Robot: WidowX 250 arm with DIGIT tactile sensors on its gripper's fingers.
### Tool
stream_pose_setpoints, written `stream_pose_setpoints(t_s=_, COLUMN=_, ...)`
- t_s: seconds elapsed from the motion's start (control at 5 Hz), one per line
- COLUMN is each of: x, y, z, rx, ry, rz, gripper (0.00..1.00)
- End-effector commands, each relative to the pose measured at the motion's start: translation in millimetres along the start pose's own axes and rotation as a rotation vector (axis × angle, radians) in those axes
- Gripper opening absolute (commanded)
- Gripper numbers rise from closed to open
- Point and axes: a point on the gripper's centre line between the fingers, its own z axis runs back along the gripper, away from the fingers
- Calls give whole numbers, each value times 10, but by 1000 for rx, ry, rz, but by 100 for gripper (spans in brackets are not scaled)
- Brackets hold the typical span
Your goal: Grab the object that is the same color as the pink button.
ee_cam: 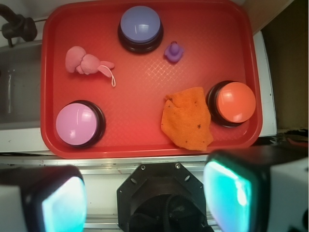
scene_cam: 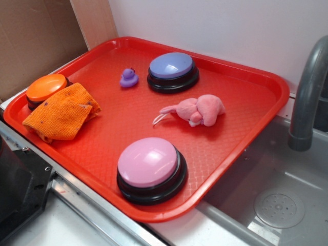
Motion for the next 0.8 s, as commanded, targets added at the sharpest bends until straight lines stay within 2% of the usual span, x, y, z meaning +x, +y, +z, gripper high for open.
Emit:
stream_pose_setpoints(t_s=0.0, x=0, y=0, z=0, rx=0, ry=0, rz=0, gripper=100)
stream_pose_setpoints(t_s=0.2, x=426, y=106, z=-211, rx=-2, ry=55, rz=-26, gripper=100)
stream_pose_setpoints(t_s=0.4, x=728, y=131, z=-419, rx=-4, ry=99, rz=-38, gripper=100)
stream_pose_setpoints(t_s=0.6, x=978, y=55, z=-610, rx=-23, ry=119, rz=-82, gripper=100)
